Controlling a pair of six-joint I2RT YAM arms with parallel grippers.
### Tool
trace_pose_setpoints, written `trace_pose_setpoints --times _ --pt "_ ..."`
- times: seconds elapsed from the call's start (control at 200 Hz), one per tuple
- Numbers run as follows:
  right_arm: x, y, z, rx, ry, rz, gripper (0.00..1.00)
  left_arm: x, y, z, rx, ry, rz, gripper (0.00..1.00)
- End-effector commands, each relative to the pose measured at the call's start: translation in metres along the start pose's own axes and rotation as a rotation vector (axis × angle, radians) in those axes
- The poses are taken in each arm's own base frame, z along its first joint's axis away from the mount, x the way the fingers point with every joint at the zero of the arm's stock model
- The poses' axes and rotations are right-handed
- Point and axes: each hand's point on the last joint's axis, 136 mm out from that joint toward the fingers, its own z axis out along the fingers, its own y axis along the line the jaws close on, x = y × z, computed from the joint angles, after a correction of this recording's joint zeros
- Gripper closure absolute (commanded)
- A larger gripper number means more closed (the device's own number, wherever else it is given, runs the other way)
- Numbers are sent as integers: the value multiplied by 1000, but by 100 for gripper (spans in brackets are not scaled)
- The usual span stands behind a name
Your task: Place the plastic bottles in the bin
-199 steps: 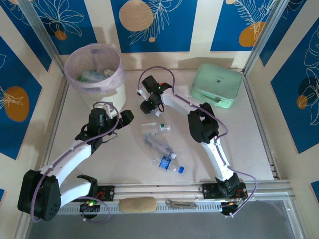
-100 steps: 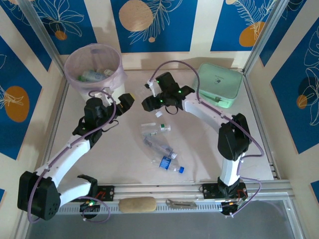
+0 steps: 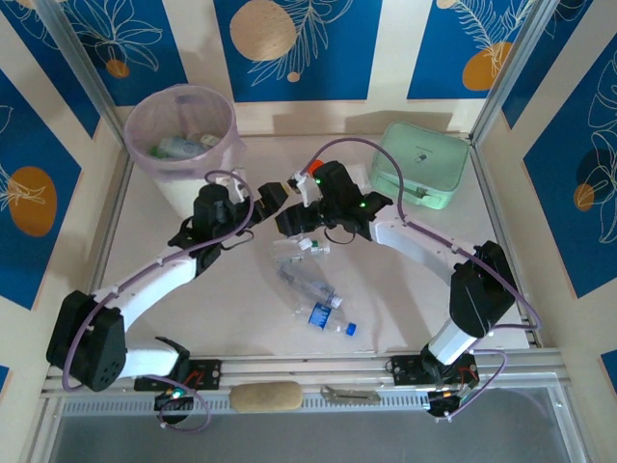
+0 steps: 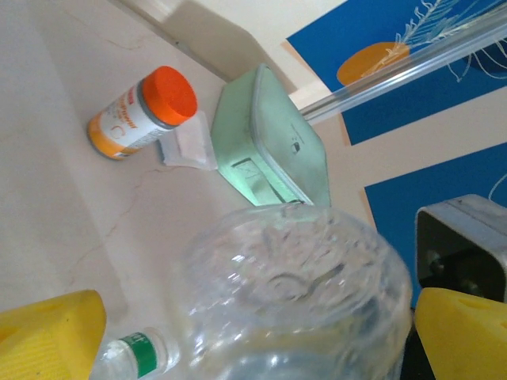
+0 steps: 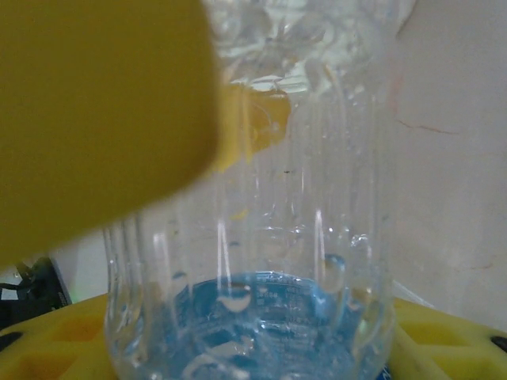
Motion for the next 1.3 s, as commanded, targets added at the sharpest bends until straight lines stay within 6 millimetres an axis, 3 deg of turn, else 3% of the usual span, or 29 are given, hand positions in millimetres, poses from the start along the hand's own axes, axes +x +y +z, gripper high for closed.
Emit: trace_pose_setpoints --times 0.0,0.15,0.365,0.59,0.66,0.83,0.975,1.145,1.296 --pt "-7 13 -4 -32 -34 -10 51 -7 -30 5 90 -11 11 0" --pt "-9 15 -4 -26 -46 -31 52 -3 -25 7 80 -4 8 4" --pt "-9 18 -1 -33 -43 -35 51 -3 -22 3 79 -28 14 27" --pt "-11 20 -2 -31 -49 -37 50 -4 -18 -1 68 -50 22 41" --pt "-12 21 -2 -33 -52 -34 45 -4 -17 -3 65 -54 25 46" --pt "-16 22 -9 -32 -80 -28 25 -8 -9 -8 22 -75 48 48" --pt "-22 22 -27 -60 -144 -9 9 -20 -5 -13 -7 -80 75 50" --pt "-27 11 -55 -115 -219 67 5 -47 -15 -20 -17 -103 140 49" --pt "-27 -14 -78 -92 -289 155 4 -87 -43 -25 17 -129 224 49"
